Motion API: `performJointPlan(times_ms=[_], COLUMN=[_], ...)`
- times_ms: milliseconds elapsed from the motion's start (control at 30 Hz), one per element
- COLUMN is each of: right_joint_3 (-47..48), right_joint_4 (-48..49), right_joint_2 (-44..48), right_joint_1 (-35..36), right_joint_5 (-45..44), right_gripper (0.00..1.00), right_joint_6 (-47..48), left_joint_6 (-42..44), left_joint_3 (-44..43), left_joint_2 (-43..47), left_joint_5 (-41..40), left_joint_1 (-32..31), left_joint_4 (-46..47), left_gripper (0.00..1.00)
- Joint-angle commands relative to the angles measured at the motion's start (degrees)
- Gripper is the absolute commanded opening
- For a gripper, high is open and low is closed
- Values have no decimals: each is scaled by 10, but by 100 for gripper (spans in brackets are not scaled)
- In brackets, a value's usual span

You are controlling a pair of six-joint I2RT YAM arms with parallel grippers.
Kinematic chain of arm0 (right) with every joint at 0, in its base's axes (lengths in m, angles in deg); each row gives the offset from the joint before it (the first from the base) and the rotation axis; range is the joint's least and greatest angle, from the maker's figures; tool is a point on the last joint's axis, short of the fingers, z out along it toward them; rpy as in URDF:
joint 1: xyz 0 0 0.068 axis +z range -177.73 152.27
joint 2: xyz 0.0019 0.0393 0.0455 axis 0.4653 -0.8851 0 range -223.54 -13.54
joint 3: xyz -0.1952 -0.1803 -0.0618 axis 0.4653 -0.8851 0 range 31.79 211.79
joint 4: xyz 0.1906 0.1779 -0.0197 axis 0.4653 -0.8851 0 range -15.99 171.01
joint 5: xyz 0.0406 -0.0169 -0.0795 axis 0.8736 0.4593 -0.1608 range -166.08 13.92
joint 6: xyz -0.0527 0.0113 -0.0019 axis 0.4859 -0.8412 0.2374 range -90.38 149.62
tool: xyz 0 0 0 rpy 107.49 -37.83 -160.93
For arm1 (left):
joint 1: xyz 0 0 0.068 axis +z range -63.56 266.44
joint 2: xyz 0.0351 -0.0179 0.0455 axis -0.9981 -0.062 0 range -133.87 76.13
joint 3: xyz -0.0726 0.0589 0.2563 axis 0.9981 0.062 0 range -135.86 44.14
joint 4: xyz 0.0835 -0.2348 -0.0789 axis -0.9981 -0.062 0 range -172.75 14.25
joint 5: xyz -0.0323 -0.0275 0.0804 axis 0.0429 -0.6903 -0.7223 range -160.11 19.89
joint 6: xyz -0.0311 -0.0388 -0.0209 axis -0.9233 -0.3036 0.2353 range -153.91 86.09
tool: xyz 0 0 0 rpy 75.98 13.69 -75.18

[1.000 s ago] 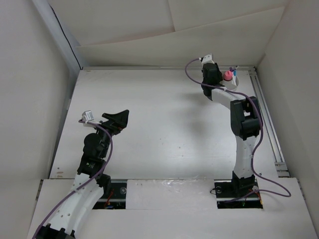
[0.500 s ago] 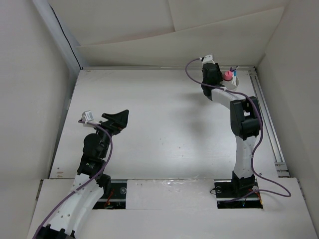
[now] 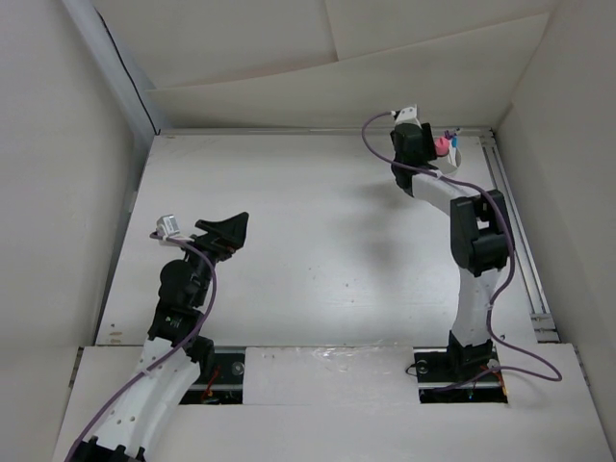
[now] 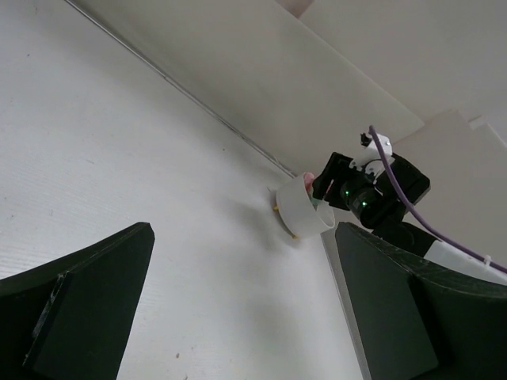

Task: Sort the stationery into containers
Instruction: Place the pen in the storage box, then reset both arms

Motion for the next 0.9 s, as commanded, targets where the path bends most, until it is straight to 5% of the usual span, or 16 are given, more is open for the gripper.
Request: performJointPlan(times_ms=[0, 300, 533, 867], right_joint_3=[-13, -91, -178, -316], right_joint_4=[7, -23, -74, -123], right_joint_2=[64, 206, 295, 390], right_joint_1=[12, 83, 184, 312], right_joint_5=[5, 27, 56, 68], right_gripper=[64, 99, 99, 99], right_joint_6=[-40, -140, -220, -272], left_joint_6=[0, 24, 47, 52], left_joint_3=[-3, -8, -21, -66], left_joint_2=[11, 0, -41, -225], left_joint_5=[10, 42, 75, 149], left_joint_1=[0, 0, 0, 0], left_joint_4=[15, 37, 55, 122], left_gripper=[100, 100, 100, 100])
